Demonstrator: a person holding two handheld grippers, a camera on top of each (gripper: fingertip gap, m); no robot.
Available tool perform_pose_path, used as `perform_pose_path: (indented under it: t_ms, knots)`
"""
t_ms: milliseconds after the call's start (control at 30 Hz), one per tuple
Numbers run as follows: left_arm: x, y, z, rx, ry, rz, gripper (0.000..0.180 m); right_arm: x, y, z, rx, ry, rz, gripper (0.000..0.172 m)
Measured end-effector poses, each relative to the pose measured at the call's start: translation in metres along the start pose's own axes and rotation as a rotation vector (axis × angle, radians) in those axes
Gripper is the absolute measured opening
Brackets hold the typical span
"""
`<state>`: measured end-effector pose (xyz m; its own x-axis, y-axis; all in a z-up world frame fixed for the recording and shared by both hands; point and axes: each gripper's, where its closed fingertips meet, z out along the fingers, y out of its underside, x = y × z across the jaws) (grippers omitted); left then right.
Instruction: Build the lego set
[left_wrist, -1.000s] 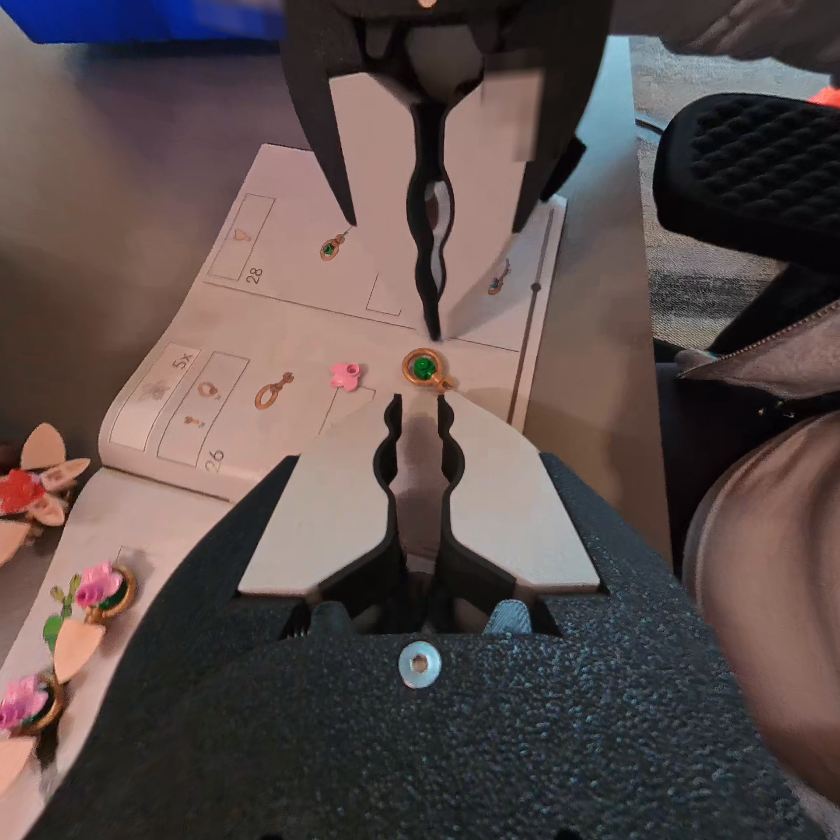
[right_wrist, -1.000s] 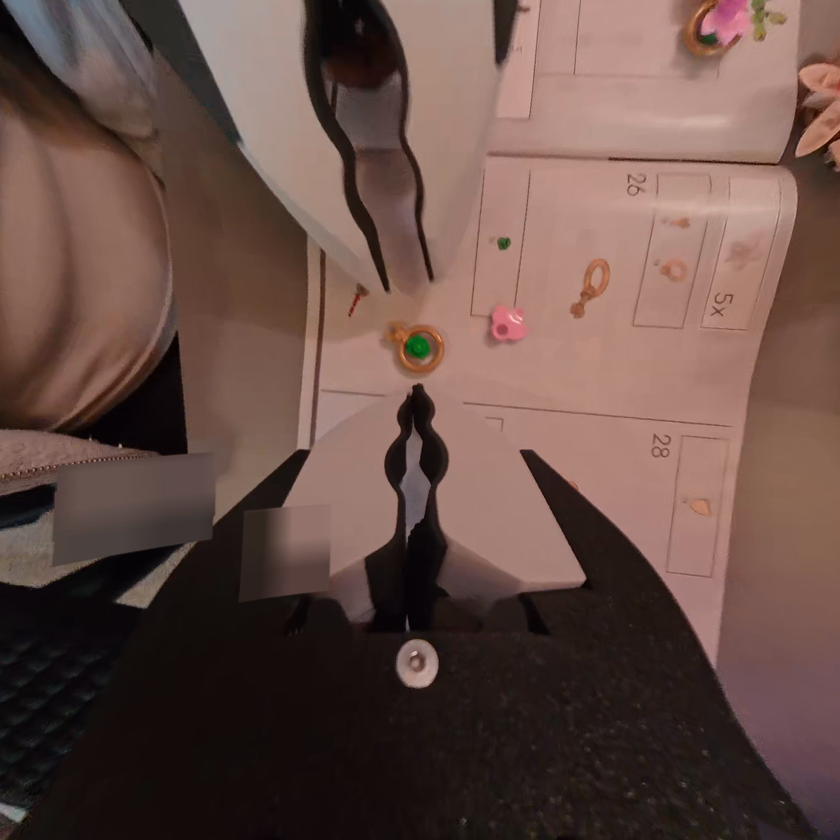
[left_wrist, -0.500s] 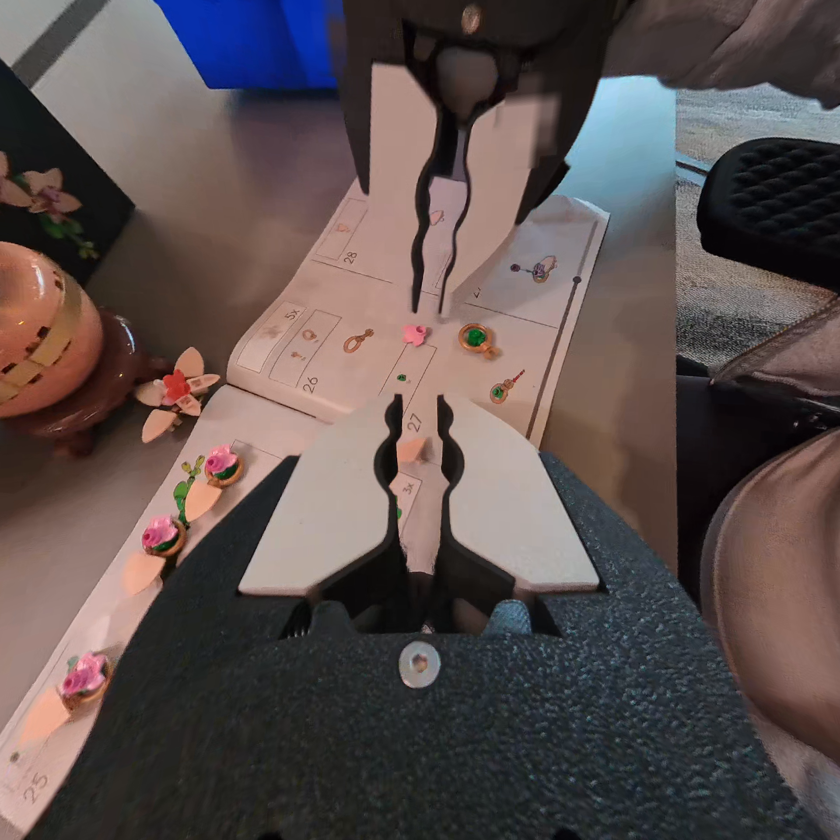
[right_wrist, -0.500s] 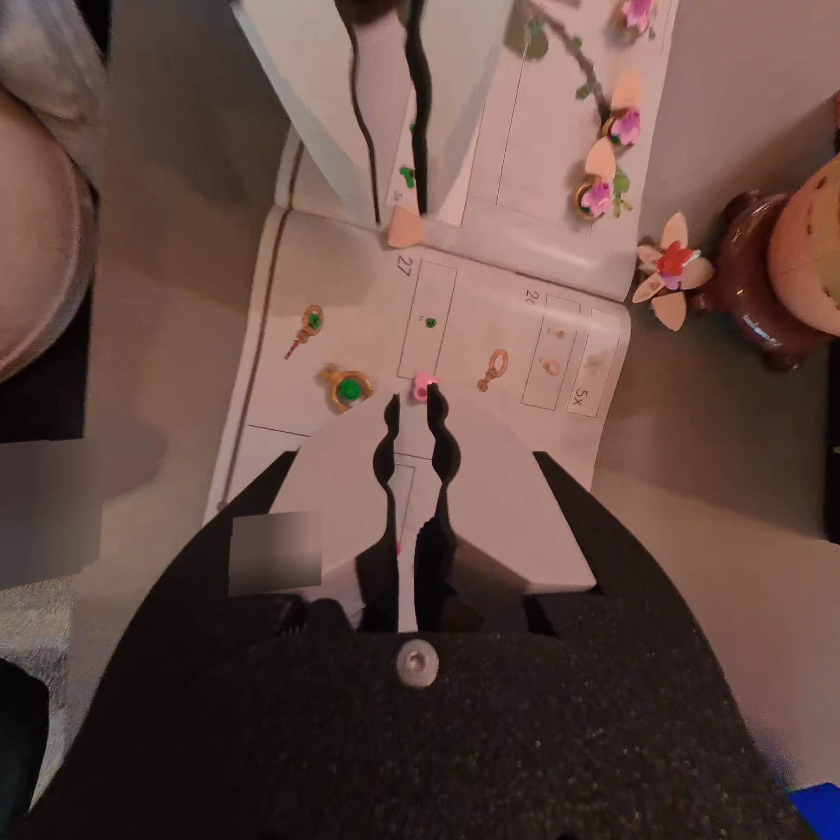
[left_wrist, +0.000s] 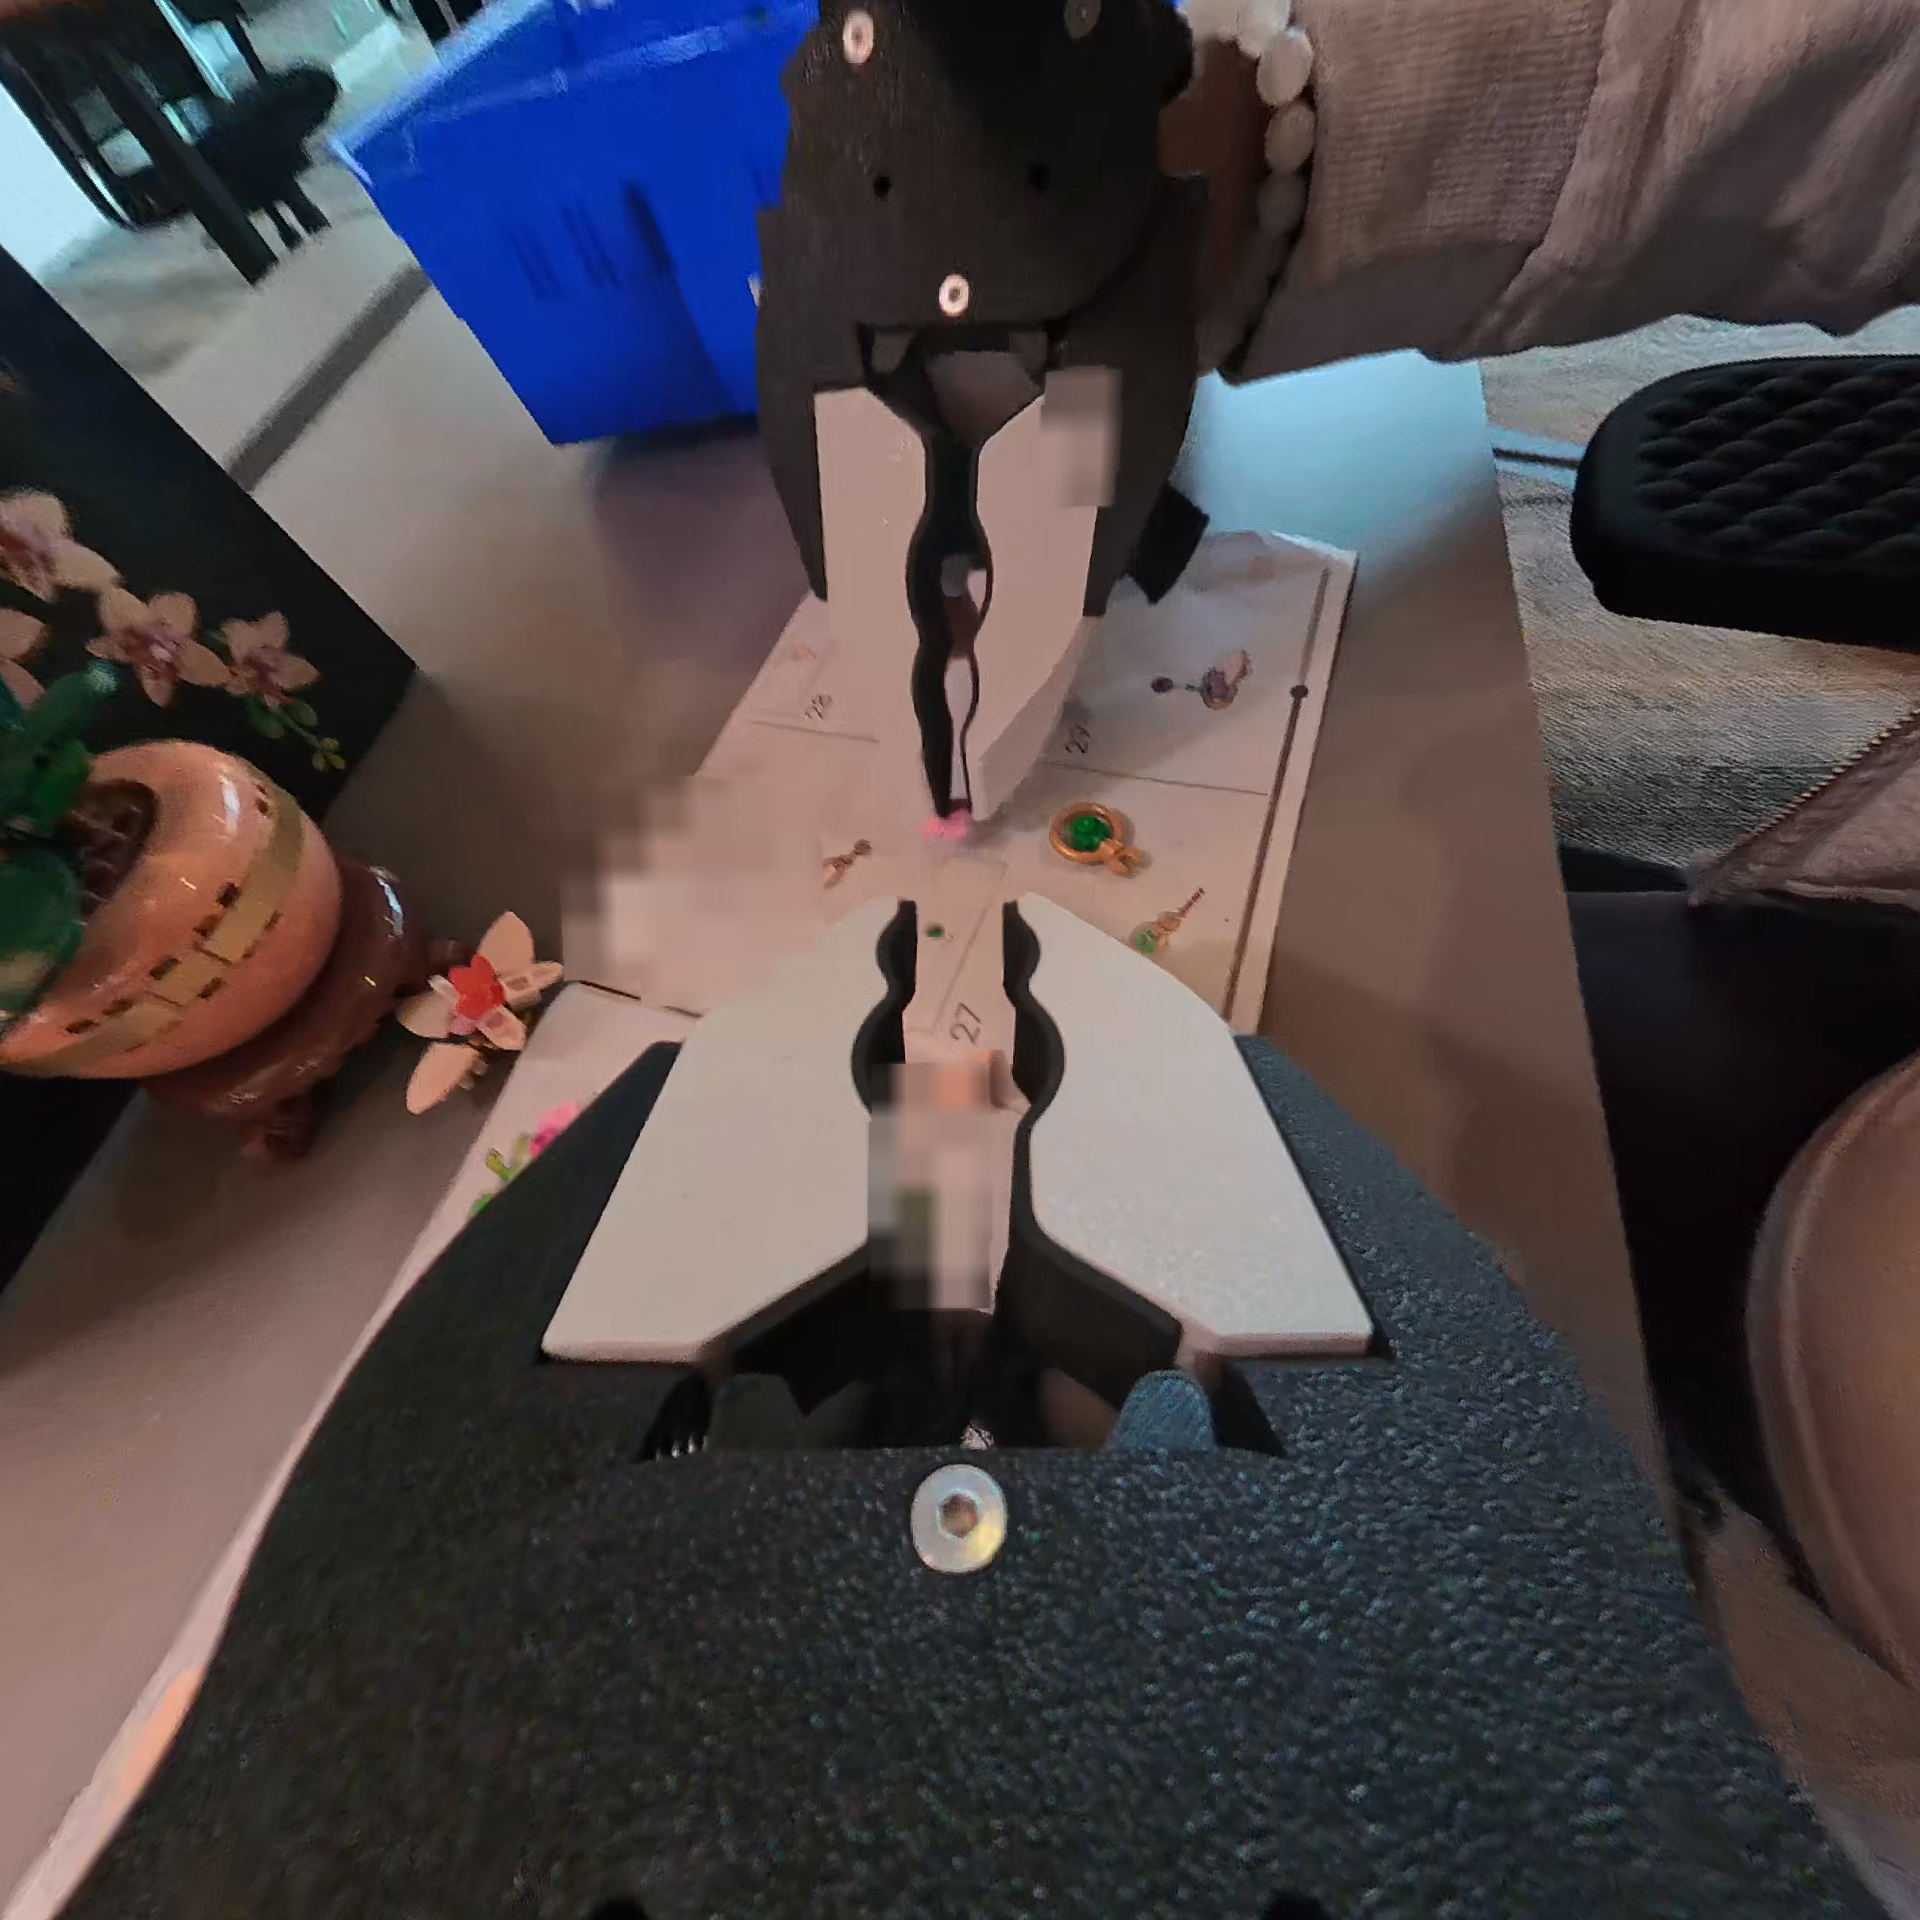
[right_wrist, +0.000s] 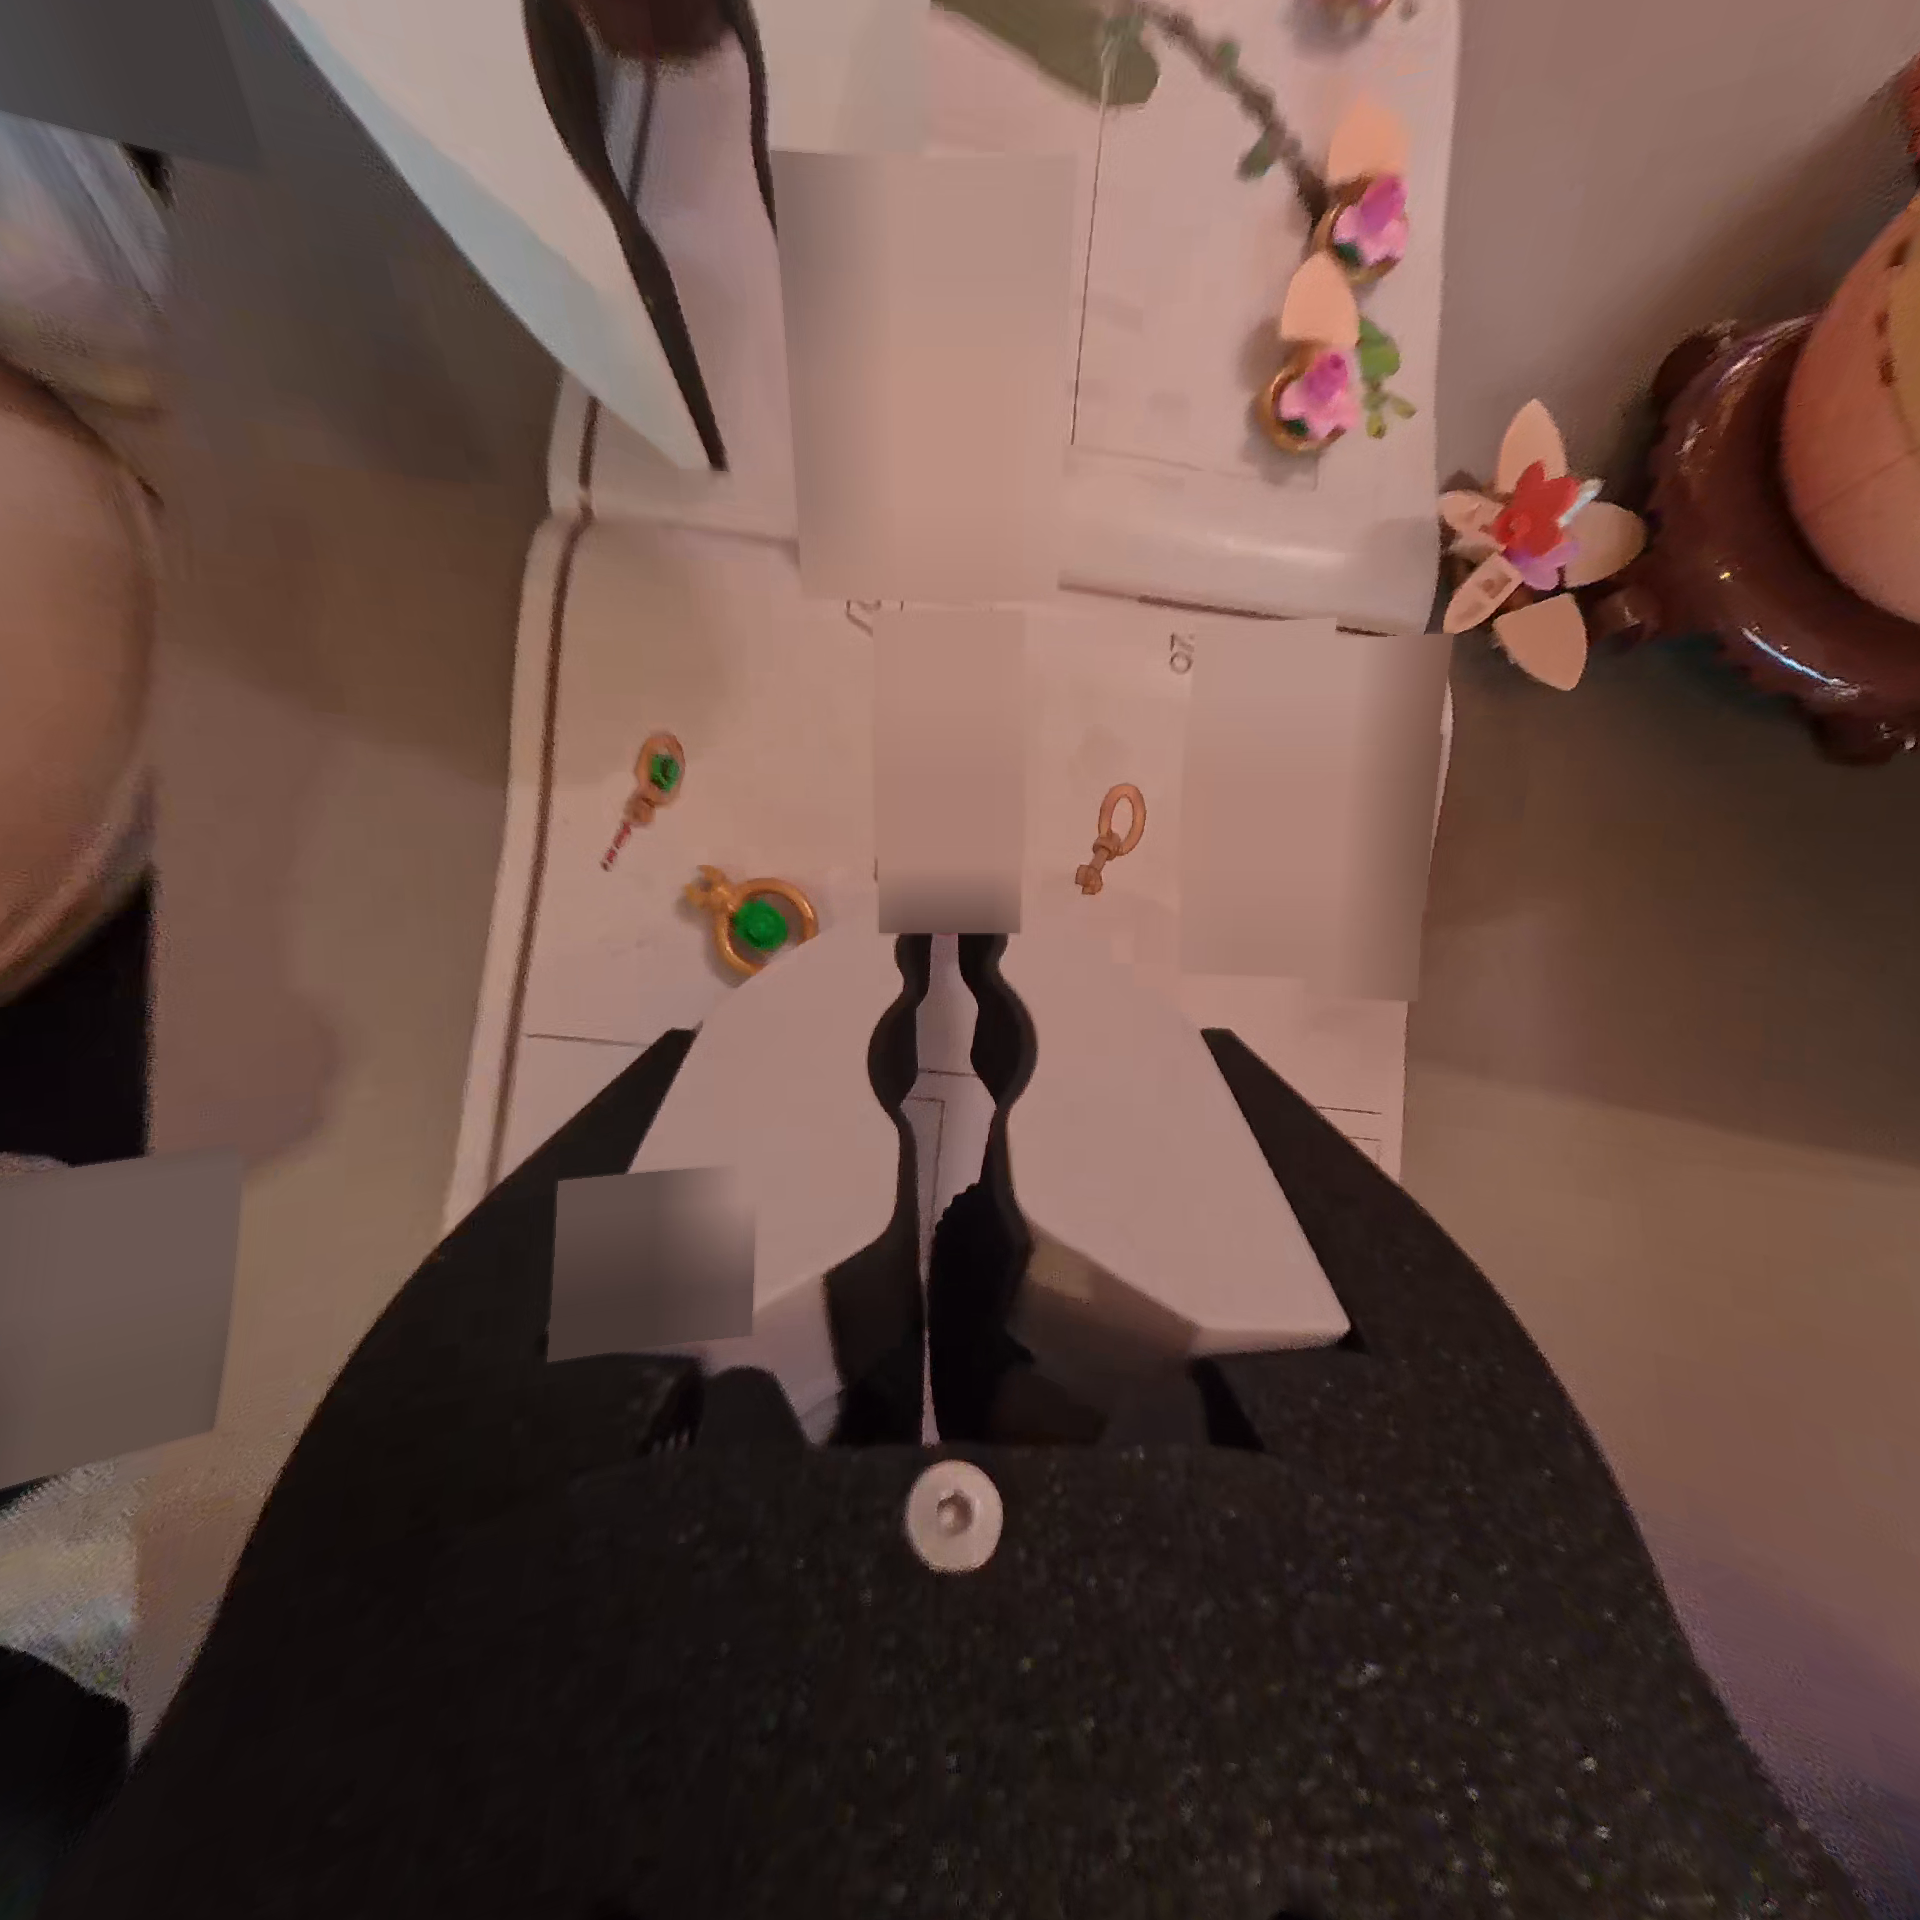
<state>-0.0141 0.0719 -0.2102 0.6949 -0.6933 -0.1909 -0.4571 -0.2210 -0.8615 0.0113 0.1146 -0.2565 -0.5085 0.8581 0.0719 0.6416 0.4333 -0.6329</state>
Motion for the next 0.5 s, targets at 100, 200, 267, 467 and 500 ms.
perform_pose_path:
  t_ms: [100, 200, 267, 467, 500]
  knots:
    - [-0.006, -0.011, 0.002, 0.124, -0.051, 0.142, 0.018, -0.011, -0.029, -0.015, 0.239, -0.130, 0.151, 0.004]
    - [0.008, -0.026, -0.003, 0.278, -0.007, 0.340, 0.023, -0.031, -0.070, -0.044, 0.524, -0.426, 0.363, 0.004]
    - [0.018, -0.037, -0.007, 0.348, 0.051, 0.353, 0.023, -0.044, -0.082, -0.059, 0.617, -0.590, 0.414, 0.004]
    - [0.030, -0.054, -0.017, 0.457, 0.200, 0.239, 0.017, -0.059, -0.088, -0.064, 0.633, -0.735, 0.447, 0.004]
    - [0.031, -0.056, -0.018, 0.466, 0.210, 0.221, 0.015, -0.059, -0.088, -0.063, 0.629, -0.740, 0.455, 0.004]
